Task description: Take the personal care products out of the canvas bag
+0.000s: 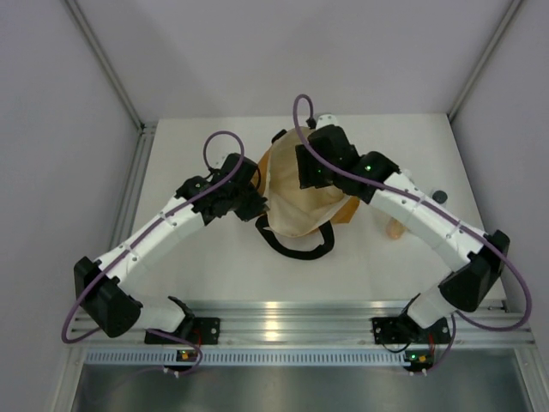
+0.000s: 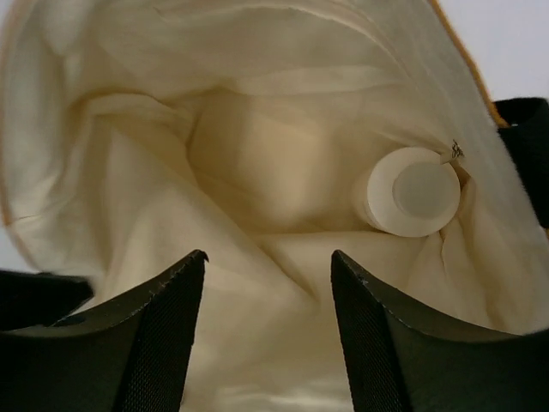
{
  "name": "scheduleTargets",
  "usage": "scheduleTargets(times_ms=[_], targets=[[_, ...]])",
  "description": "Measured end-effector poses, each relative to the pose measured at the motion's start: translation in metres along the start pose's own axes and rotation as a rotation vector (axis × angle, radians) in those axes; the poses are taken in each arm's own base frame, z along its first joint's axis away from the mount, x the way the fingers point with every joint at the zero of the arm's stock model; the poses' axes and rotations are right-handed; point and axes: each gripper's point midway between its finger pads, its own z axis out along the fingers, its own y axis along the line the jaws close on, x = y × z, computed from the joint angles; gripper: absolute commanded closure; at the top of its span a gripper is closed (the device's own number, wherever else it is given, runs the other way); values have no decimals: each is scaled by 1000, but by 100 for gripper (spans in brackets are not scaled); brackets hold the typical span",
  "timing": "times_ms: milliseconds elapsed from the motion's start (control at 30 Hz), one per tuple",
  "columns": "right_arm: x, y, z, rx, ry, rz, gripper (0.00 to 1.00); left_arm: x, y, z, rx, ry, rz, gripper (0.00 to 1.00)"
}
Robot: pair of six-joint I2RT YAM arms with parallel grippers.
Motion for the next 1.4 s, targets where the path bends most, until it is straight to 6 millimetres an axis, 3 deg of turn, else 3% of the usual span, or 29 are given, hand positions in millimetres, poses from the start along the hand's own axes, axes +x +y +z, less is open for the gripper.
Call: scheduleTargets(times_ms=[67, 167, 533, 933, 1100, 1267, 1367, 1400], targets=[[16, -7, 18, 64, 60, -27, 41, 0, 0, 0, 0, -1, 0, 100], [27, -21, 28, 145, 104, -66, 41, -1, -1, 0, 2, -4, -2, 100], [34, -70, 45, 378, 141, -157, 41, -12, -17, -6, 33, -41, -1, 100], [45, -109, 69, 518, 204, -208, 41, -22, -18, -11, 24, -135, 41, 100], [45, -120, 74, 518, 208, -188, 41, -14, -23, -13, 36, -139, 72, 100], [59, -122, 88, 457, 241, -160, 41, -8, -26, -11, 36, -130, 97, 100], [65, -122, 97, 430, 246, -141, 46, -7, -30, -11, 40, -134, 108, 100], [64, -121, 99, 421, 237, -135, 53, -7, -31, -12, 42, -136, 112, 100]])
